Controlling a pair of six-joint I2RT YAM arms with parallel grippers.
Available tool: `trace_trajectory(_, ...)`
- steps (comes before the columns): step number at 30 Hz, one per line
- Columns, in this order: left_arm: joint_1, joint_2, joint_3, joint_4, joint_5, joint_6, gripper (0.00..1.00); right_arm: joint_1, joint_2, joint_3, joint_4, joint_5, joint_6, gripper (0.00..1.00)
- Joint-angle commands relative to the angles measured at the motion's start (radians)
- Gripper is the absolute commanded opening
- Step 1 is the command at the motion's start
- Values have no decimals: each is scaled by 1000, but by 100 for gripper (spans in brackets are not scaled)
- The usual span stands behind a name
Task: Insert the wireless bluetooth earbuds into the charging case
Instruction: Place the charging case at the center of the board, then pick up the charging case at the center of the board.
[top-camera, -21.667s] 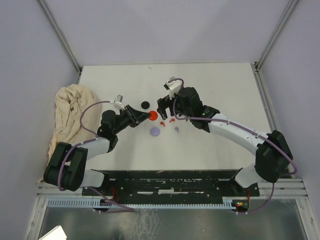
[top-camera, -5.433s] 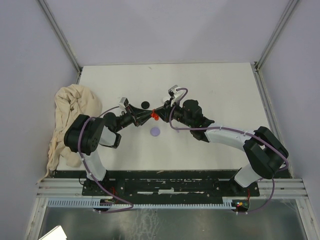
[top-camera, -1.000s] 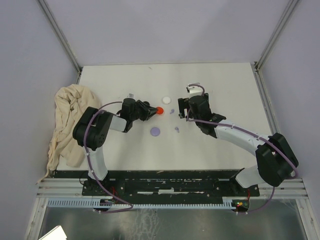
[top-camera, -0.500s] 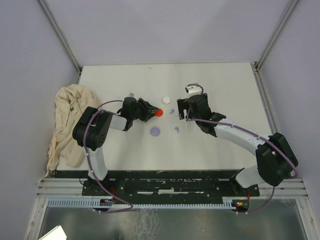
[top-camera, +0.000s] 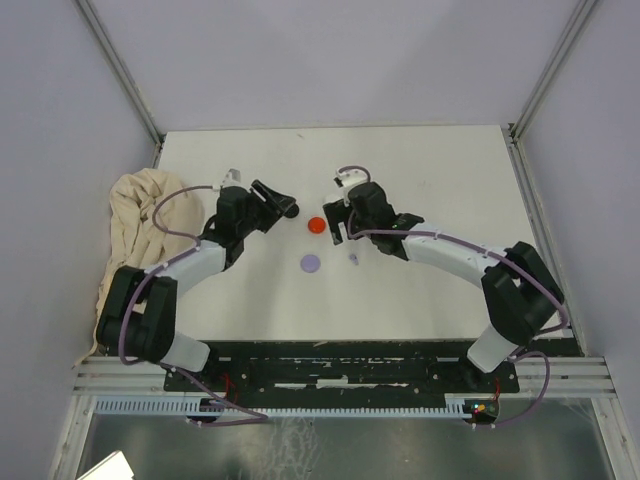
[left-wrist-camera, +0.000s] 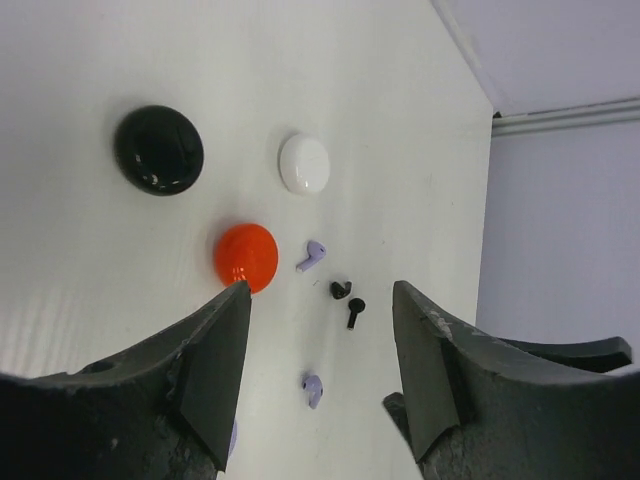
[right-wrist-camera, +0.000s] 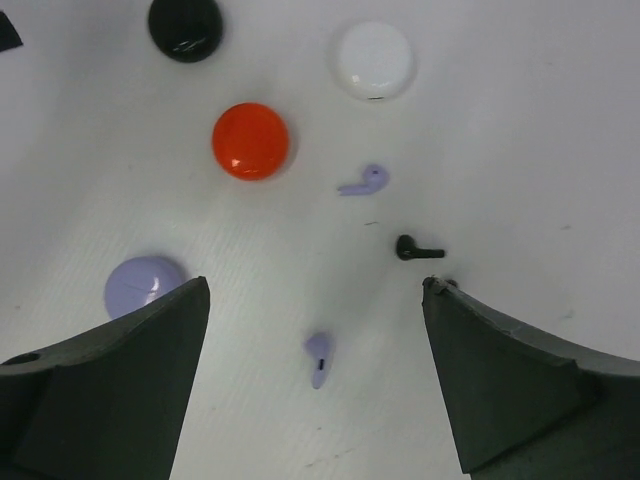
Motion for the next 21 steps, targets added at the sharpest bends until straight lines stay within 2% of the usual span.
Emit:
trace_trajectory(1, 57, -148, -120, -24, -52, 61, 65, 86, 96, 113, -60, -110, -37, 94)
trace_trajectory(4, 97, -246, -218, -5, -53, 42, 64, 133, 146, 133, -73, -112, -37, 94)
trace_trajectory(10, 148, -372, -298, -22, -51, 47, 64, 177, 183, 134, -63, -137, 9, 92)
trace_trajectory(21, 192, -395, -332, -6, 15, 35, 64, 242, 338, 283, -166, -11, 163, 89)
